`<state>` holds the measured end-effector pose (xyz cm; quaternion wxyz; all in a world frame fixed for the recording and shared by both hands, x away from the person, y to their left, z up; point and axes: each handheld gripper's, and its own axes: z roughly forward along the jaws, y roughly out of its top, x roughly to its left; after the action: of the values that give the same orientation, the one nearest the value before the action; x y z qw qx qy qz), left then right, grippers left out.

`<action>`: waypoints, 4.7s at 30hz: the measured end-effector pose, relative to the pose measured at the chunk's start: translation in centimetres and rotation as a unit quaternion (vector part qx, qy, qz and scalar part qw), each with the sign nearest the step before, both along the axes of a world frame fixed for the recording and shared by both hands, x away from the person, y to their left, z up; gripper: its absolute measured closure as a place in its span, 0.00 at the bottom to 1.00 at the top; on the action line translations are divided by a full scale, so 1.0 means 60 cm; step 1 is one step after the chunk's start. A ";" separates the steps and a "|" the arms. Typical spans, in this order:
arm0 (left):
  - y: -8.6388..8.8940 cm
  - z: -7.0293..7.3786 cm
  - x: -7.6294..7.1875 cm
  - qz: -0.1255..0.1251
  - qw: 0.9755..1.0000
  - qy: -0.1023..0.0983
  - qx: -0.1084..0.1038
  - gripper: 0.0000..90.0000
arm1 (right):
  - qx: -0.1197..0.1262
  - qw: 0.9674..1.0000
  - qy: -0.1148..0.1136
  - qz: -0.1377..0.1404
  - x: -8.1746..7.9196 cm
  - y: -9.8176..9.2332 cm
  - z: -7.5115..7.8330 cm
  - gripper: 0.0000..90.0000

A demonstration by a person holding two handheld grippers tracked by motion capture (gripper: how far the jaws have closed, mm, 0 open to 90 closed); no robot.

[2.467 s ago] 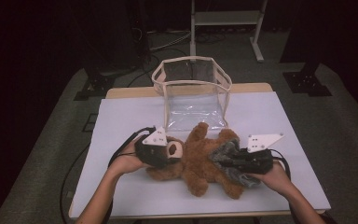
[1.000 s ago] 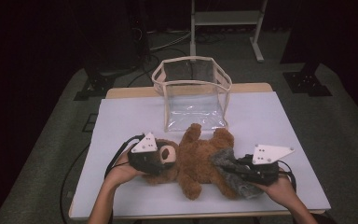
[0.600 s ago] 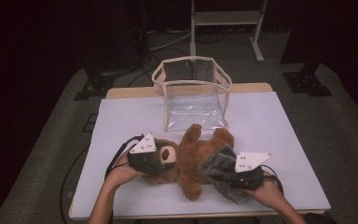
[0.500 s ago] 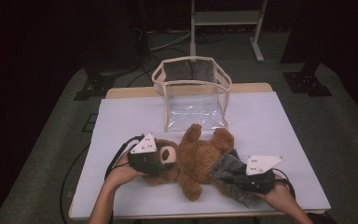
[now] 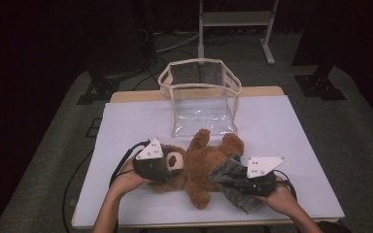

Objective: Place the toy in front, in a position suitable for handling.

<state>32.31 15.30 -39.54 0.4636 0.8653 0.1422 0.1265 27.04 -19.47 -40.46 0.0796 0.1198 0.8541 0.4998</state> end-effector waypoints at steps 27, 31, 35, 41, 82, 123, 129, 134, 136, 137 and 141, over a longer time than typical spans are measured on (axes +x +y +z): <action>-0.002 -0.002 0.004 0.012 1.000 0.016 -0.010 0.29 | -0.044 0.999 0.020 0.005 -0.030 -0.048 -0.028 0.87; -0.002 0.000 0.002 0.009 1.000 0.012 -0.002 0.29 | -0.014 0.999 0.034 -0.013 -0.040 -0.090 -0.029 0.86; -0.003 -0.001 0.002 0.009 1.000 0.013 -0.002 0.29 | 0.013 1.000 0.013 -0.025 -0.033 -0.098 0.001 0.86; -0.001 -0.001 -0.002 0.000 1.000 0.007 0.004 0.28 | 0.027 0.999 0.003 -0.019 0.010 -0.060 0.024 0.86; 0.009 0.003 -0.006 -0.020 1.000 -0.002 0.005 0.31 | 0.032 0.998 0.057 -0.020 0.010 -0.044 -0.019 0.87; 0.008 0.003 -0.015 -0.040 0.999 -0.010 0.019 0.31 | -0.034 0.998 -0.005 -0.059 0.157 0.008 0.070 0.86; 0.006 0.008 -0.015 -0.040 0.999 -0.013 0.018 0.31 | -0.039 0.997 0.042 -0.054 0.155 -0.009 0.030 0.87; 0.012 0.020 -0.016 -0.042 0.999 -0.010 0.012 0.29 | -0.022 0.996 0.056 -0.060 0.136 -0.034 0.014 0.88; 0.017 0.023 -0.016 -0.039 0.999 -0.007 0.008 0.29 | -0.020 0.996 0.061 -0.062 0.128 -0.043 0.008 0.88; 0.020 0.023 -0.016 -0.039 0.999 -0.005 0.005 0.29 | -0.021 0.996 0.061 -0.062 0.126 -0.046 0.006 0.88; 0.022 0.018 -0.015 -0.043 0.999 0.008 0.001 0.34 | -0.036 0.995 0.068 -0.064 0.119 -0.062 -0.002 0.88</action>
<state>31.43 16.59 -38.43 0.4666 0.8722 0.1083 0.0993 34.21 -23.19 -40.58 0.0571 0.2048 0.8655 0.4535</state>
